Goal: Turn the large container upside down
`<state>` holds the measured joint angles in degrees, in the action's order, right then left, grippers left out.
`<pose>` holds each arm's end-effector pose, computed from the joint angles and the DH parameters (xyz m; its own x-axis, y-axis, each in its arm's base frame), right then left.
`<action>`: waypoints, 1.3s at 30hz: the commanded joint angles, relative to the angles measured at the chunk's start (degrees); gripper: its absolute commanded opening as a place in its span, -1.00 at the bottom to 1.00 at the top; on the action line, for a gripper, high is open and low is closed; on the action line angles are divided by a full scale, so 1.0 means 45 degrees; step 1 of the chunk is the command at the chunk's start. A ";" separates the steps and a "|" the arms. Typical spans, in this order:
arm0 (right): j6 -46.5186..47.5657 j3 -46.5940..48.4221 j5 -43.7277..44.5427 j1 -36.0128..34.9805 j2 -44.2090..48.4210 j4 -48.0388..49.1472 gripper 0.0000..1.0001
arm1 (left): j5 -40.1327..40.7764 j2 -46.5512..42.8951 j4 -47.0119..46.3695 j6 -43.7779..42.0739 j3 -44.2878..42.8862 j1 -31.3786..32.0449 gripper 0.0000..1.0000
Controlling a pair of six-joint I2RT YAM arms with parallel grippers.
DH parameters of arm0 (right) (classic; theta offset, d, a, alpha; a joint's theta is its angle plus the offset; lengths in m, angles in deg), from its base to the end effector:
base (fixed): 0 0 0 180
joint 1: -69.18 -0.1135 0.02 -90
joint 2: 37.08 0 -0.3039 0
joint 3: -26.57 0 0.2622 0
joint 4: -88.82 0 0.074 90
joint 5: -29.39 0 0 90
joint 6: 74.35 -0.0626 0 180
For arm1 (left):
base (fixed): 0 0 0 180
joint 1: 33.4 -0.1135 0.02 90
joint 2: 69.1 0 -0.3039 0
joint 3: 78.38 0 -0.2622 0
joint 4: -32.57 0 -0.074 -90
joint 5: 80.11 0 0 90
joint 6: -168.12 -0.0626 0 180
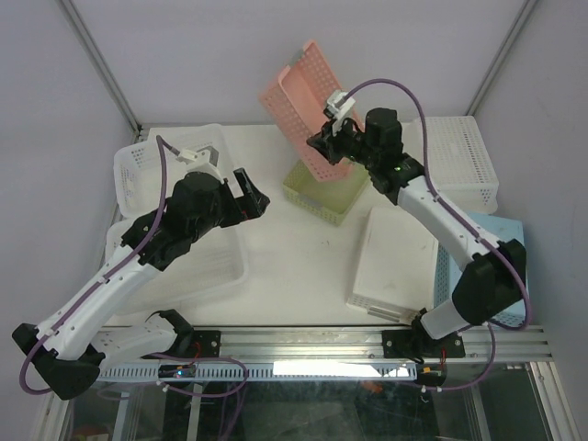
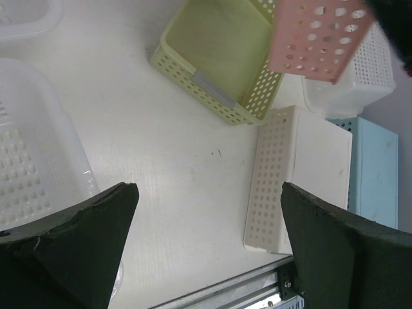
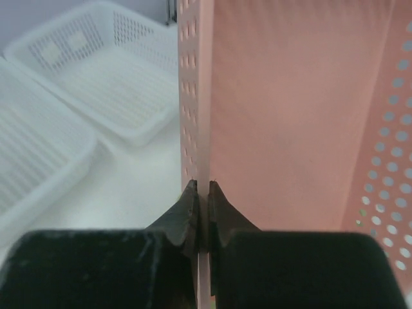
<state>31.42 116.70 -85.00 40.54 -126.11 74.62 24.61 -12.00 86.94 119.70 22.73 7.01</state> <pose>0.3427 0.2166 0.3927 0.0231 -0.2694 -0.9628 -0.8139 0.5542 -0.1746 0.1716 -0.1252 0.3935 -0.6146 -0.3197 -0.7211 0.0749 0.8864 -0.4569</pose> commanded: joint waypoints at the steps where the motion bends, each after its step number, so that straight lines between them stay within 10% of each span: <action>1: -0.3034 0.0800 -0.0256 0.0087 0.2284 0.0210 -1.00 | -0.0108 -0.0204 -0.0512 0.0230 -0.0039 -0.0072 0.98; 12: -1.2810 -0.3331 -0.4700 0.0251 0.5730 0.2000 -1.00 | 0.2287 -0.2096 -0.0276 0.1206 -0.0378 -0.0082 0.98; 26: -2.4242 -0.9418 -0.5926 -0.0165 0.4592 1.3743 -1.00 | 0.2259 -0.2365 -0.0276 0.1096 -0.0341 -0.0084 0.98; 35: -2.4947 -1.1640 -0.4646 -0.0142 0.4668 1.1627 -1.00 | 0.1874 -0.2158 -0.0279 0.1210 -0.0232 -0.0086 0.98; 39: -2.2777 -1.1613 -0.3783 -0.0092 0.6060 0.7136 -1.00 | 0.1706 -0.1966 -0.0276 0.1239 -0.0212 -0.0072 0.98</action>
<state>-76.77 63.28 -107.12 39.95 -105.94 119.62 33.81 -21.46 87.79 125.19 22.66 7.01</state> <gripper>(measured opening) 0.040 0.991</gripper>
